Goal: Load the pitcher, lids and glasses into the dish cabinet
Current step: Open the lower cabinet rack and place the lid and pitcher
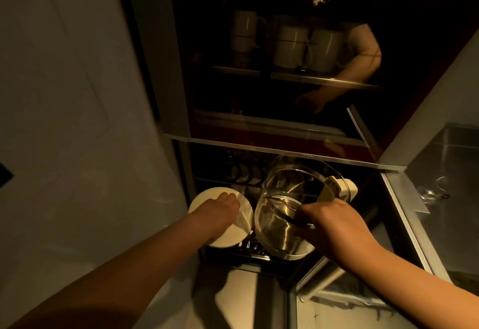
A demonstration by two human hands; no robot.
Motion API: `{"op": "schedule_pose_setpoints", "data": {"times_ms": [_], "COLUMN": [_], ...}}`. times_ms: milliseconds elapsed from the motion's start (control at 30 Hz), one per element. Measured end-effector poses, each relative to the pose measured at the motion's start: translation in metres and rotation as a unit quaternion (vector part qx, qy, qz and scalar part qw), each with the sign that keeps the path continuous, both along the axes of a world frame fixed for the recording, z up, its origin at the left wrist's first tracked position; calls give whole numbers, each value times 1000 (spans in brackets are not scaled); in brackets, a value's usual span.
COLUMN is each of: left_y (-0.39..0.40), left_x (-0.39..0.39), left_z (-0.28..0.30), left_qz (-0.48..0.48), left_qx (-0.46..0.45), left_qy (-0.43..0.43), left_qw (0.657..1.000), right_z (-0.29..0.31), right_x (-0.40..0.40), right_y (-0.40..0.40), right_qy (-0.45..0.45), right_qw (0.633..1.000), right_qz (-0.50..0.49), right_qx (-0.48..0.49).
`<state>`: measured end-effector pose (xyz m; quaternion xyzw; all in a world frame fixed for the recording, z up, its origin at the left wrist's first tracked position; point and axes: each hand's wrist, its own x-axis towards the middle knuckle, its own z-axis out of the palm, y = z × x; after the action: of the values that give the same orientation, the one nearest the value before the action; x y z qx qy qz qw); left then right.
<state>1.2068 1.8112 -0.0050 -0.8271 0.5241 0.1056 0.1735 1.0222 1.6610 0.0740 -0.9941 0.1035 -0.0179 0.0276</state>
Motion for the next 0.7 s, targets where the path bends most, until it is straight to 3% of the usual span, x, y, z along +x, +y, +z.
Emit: {"op": "schedule_pose_setpoints", "data": {"times_ms": [700], "left_y": [-42], "left_x": [76], "left_z": [-54], "left_qz": [-20], "left_qx": [-40], "left_qy": [-21], "left_qw": [999], "right_z": [-61], "right_x": [38], "right_y": [21], "right_qy": [31], "right_qw": [995], "right_qz": [-79], "right_qx": [56]}}
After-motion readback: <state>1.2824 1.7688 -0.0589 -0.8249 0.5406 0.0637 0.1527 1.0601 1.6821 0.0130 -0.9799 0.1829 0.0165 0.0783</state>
